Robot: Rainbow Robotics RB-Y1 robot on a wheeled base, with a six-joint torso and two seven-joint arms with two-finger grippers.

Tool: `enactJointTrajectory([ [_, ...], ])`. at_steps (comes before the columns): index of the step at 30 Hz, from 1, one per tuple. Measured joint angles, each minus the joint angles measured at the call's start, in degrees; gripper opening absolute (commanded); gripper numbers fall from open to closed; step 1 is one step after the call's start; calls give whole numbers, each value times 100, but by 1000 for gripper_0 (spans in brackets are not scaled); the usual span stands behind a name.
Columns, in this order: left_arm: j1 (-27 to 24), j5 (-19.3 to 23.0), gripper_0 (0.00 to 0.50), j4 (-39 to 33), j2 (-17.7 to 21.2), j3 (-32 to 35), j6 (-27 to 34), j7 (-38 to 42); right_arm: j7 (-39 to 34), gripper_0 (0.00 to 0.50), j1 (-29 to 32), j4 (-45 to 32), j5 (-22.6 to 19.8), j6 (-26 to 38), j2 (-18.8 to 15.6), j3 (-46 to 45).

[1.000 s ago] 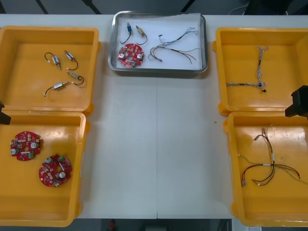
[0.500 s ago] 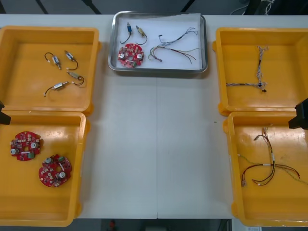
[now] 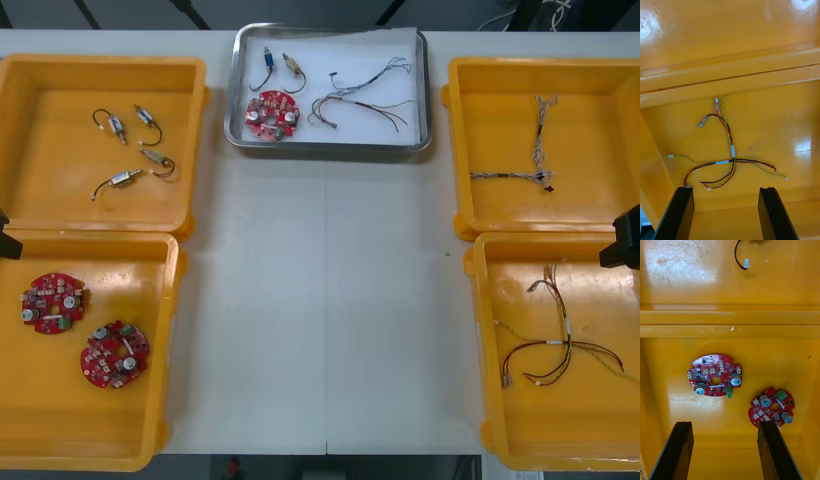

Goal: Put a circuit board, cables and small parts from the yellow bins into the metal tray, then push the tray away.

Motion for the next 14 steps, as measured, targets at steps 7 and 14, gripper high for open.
enactJointTrajectory([
  [7,0,0,500,0,0,0,0,0,0,500,0,-1,0,0,0,0],
  [14,0,0,500,0,0,0,0,0,0,500,0,-2,0,0,0,0],
])
